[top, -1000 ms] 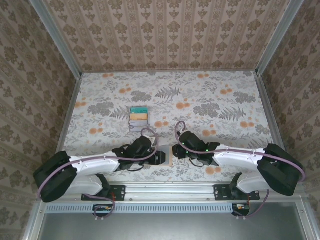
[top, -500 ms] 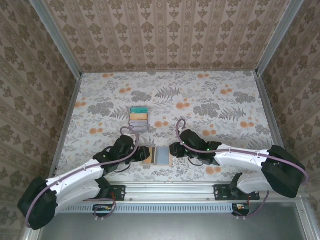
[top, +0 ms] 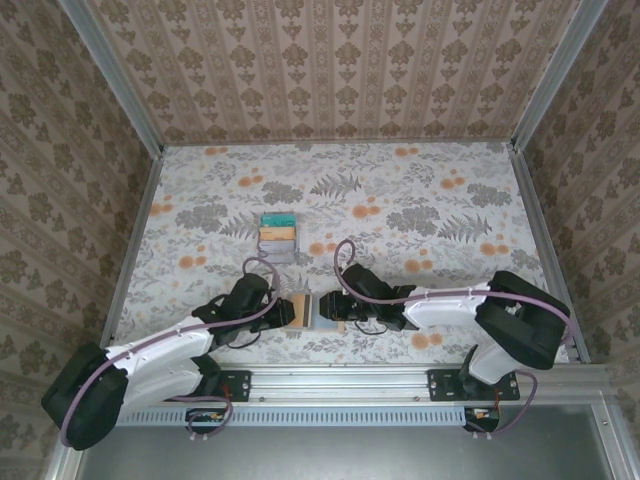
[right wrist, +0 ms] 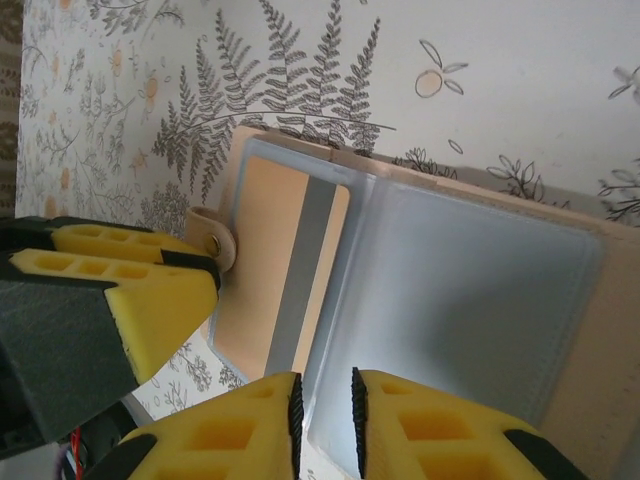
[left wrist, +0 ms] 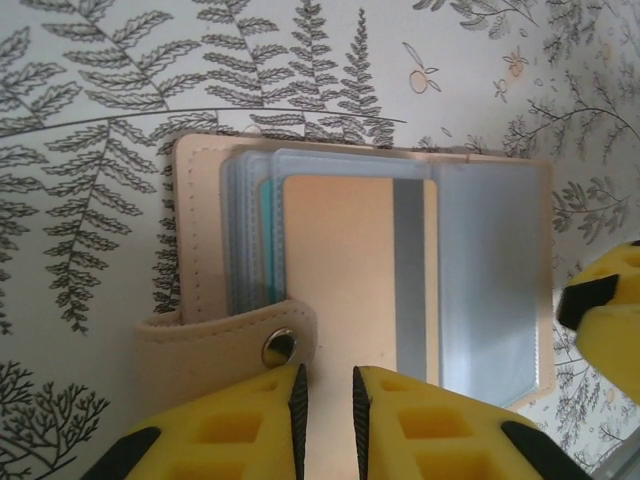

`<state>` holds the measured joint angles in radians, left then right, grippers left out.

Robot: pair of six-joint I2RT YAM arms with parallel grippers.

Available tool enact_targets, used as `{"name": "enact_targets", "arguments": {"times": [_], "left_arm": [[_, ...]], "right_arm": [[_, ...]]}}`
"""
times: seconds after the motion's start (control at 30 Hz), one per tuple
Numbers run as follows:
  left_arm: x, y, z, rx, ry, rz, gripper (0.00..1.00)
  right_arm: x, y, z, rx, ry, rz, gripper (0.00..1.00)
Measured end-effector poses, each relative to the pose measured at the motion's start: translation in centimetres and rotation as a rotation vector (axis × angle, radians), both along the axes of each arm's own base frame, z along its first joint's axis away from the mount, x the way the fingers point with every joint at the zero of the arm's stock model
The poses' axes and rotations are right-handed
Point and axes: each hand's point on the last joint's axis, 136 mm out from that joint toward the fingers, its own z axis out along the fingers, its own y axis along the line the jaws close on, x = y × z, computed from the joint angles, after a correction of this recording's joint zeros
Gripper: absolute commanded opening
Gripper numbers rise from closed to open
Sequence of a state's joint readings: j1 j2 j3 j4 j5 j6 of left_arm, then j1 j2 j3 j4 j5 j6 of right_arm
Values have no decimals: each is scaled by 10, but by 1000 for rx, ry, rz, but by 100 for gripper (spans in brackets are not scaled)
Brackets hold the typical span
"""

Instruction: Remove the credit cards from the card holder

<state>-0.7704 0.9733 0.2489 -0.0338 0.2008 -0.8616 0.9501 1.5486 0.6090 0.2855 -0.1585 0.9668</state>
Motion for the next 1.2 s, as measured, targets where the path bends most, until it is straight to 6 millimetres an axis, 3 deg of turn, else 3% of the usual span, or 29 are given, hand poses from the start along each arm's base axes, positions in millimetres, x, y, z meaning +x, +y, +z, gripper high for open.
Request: {"name": "enact_targets", "arguments": {"times": [0.27,0.9,1.2], "left_arm": [[-1,3,-4,8,-8,18,16],[1,2,-6,25,-31,35,16],[1,1,-7,29,-35,34,15]], "right_arm": [[-1,12,-18,39,109,-48,21],[5,26,-20,60,170,-83,20],[5,27,-23,56,179,-82,12]]}}
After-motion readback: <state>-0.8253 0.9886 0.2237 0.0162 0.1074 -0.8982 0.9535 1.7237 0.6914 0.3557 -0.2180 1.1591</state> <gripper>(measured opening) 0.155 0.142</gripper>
